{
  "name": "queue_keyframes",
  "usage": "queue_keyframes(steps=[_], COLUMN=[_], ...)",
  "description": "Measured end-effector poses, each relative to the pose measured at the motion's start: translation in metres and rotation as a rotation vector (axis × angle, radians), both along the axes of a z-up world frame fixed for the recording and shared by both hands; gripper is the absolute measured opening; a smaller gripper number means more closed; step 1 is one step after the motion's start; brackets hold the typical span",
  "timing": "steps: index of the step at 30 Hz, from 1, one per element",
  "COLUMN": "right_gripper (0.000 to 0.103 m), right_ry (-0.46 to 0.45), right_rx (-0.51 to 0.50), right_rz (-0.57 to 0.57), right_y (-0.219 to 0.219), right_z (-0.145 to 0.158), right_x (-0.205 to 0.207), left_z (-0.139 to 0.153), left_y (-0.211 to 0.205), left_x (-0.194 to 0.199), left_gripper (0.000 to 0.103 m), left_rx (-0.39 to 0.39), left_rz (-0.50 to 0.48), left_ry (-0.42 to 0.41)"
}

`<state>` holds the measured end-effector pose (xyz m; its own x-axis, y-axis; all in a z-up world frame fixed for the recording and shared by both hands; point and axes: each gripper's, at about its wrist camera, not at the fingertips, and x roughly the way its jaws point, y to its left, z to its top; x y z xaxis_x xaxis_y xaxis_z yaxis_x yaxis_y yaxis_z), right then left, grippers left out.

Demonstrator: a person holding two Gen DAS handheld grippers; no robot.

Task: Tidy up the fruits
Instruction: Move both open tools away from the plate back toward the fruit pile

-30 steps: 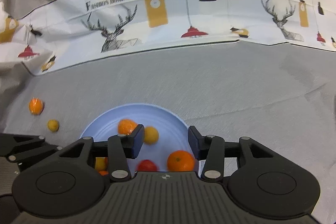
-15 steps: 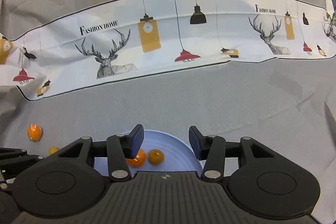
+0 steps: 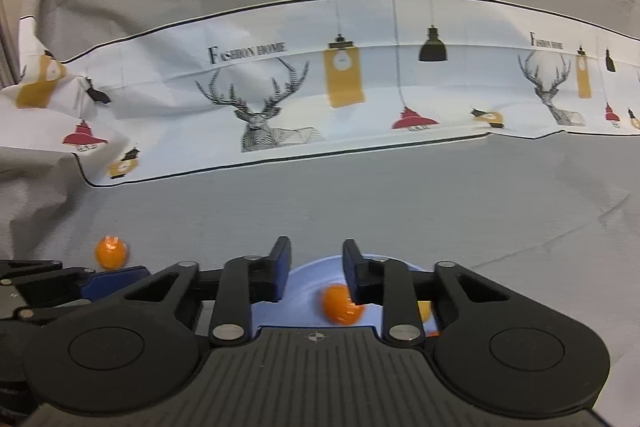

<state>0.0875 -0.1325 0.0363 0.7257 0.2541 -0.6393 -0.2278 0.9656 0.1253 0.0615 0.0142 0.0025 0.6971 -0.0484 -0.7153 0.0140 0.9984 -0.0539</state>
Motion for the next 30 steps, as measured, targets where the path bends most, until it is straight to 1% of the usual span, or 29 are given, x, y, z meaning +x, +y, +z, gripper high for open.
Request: queue_keyframes(steps=[5,11,13,15,18,22,27,30], right_gripper=[0.026,0.026,0.026,0.026,0.027,0.027,0.027,0.027], right_ry=[-0.005,-0.043,-0.067,-0.053,-0.036,-0.036,-0.042,-0.05], right_rx=[0.02,0.044,0.046,0.064,0.077,0.079,0.094,0.067], right_rz=[0.027,0.044,0.048,0.033,0.05,0.117,0.217,0.272], right_y=[0.021,0.038,0.041,0.043,0.05,0.068,0.088,0.099], right_z=[0.002,0.004,0.001,-0.006,-0.016,-0.029,-0.038,-0.046], right_x=[-0.006,-0.013,-0.016,-0.015,-0.016,-0.021,-0.024,-0.026], left_z=[0.004,0.007,0.008,0.009,0.01,0.009,0.008,0.003], left_y=[0.022,0.05,0.058,0.065,0.076,0.099,0.132,0.148], left_x=[0.0,-0.002,-0.004,-0.006,-0.007,-0.008,-0.007,-0.003], left_gripper=[0.024,0.024,0.024,0.024,0.024,0.024,0.024,0.026], left_rx=[-0.013,-0.048,-0.055,-0.056,-0.057,-0.069,-0.126,-0.172], left_rz=[0.061,0.14,0.163,0.18,0.207,0.271,0.375,0.426], left_ry=[-0.006,-0.007,-0.011,-0.014,-0.019,-0.02,-0.014,0.012])
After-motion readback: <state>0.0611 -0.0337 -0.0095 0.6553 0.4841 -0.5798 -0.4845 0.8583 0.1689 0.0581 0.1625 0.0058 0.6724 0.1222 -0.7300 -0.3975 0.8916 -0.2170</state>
